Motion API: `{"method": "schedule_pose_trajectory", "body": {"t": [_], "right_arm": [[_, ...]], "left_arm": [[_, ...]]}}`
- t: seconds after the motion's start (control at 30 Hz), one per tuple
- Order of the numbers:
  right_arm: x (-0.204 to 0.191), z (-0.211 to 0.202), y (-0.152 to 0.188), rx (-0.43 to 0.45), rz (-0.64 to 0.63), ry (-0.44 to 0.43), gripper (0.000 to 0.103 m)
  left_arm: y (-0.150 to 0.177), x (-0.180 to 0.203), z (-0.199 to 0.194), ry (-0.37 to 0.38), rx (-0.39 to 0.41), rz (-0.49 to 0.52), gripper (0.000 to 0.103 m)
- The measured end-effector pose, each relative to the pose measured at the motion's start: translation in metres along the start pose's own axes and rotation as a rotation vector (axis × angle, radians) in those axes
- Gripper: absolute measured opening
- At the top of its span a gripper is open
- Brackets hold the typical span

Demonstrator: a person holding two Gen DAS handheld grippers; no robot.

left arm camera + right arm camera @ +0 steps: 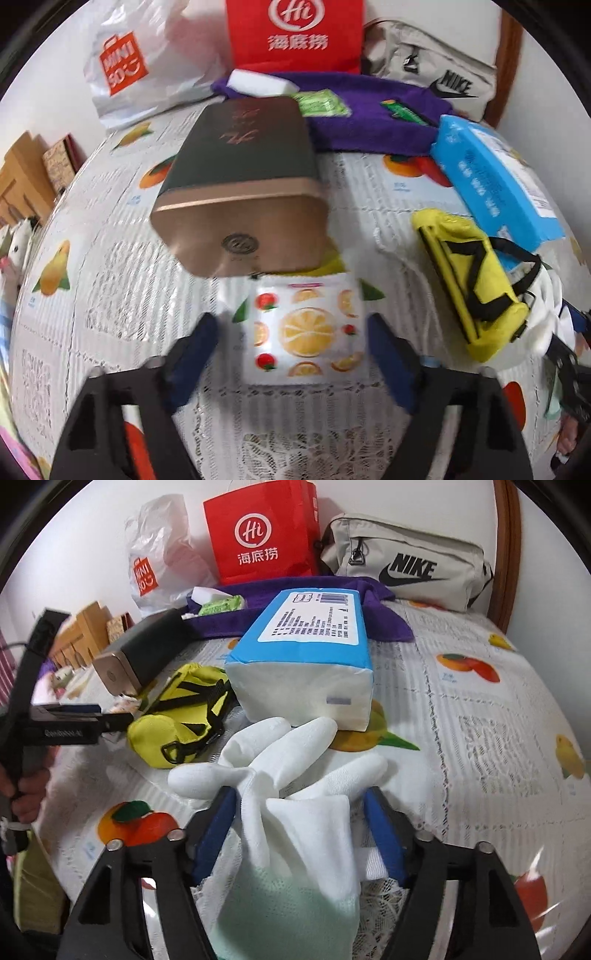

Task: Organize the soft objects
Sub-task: 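Carry the glove with the right gripper while the left carries the orange-print packet to the towel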

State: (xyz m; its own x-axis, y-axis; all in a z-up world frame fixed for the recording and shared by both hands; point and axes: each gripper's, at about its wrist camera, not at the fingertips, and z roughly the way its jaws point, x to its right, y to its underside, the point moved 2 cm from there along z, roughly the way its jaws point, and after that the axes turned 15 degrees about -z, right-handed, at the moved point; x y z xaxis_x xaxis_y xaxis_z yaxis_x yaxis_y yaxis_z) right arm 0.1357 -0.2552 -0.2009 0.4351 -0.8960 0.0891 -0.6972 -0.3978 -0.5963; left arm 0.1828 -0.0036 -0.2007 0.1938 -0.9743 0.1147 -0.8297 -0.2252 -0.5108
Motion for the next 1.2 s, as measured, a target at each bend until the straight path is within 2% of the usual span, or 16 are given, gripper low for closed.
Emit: {"method": "schedule_pose_trajectory", "body": {"t": [0.03, 0.07, 0.13, 0.17, 0.23, 0.37, 0.63, 0.67, 0.83, 1.2], "right_arm": [[-0.001, 0.0, 0.0, -0.003, -0.01, 0.014, 0.048], [-0.001, -0.001, 0.0, 0.0, -0.009, 0.003, 0.043], [0.002, -0.003, 0.0, 0.003, 0.011, -0.014, 0.024], [0.003, -0.003, 0.001, 0.004, 0.02, -0.02, 0.022], [0.002, -0.005, 0.002, 0.004, 0.03, -0.031, 0.017], [-0.001, -0.014, 0.004, 0.003, 0.043, -0.061, 0.015], [-0.001, -0.042, -0.001, 0.044, 0.064, -0.072, 0.015], [0.0, -0.046, -0.003, 0.05, 0.067, -0.074, 0.015], [0.006, -0.067, -0.018, 0.102, 0.074, -0.073, 0.015], [0.008, -0.079, -0.039, 0.132, 0.056, -0.072, 0.015]], "left_arm": [[0.001, 0.001, -0.002, 0.01, 0.008, 0.013, 0.065], [0.002, 0.002, -0.003, 0.016, 0.016, 0.019, 0.059], [0.004, 0.003, -0.005, 0.026, 0.027, 0.027, 0.052], [0.005, 0.003, -0.007, 0.03, 0.03, 0.027, 0.045], [0.006, 0.001, -0.008, 0.034, 0.029, 0.025, 0.04], [0.008, -0.007, -0.013, 0.053, 0.024, 0.002, 0.028], [0.01, -0.031, -0.031, 0.125, 0.004, -0.1, 0.022], [0.01, -0.033, -0.035, 0.131, 0.005, -0.105, 0.011], [0.003, -0.036, -0.055, 0.14, 0.046, -0.095, 0.01], [-0.009, -0.042, -0.067, 0.168, 0.046, -0.117, 0.009]]}}
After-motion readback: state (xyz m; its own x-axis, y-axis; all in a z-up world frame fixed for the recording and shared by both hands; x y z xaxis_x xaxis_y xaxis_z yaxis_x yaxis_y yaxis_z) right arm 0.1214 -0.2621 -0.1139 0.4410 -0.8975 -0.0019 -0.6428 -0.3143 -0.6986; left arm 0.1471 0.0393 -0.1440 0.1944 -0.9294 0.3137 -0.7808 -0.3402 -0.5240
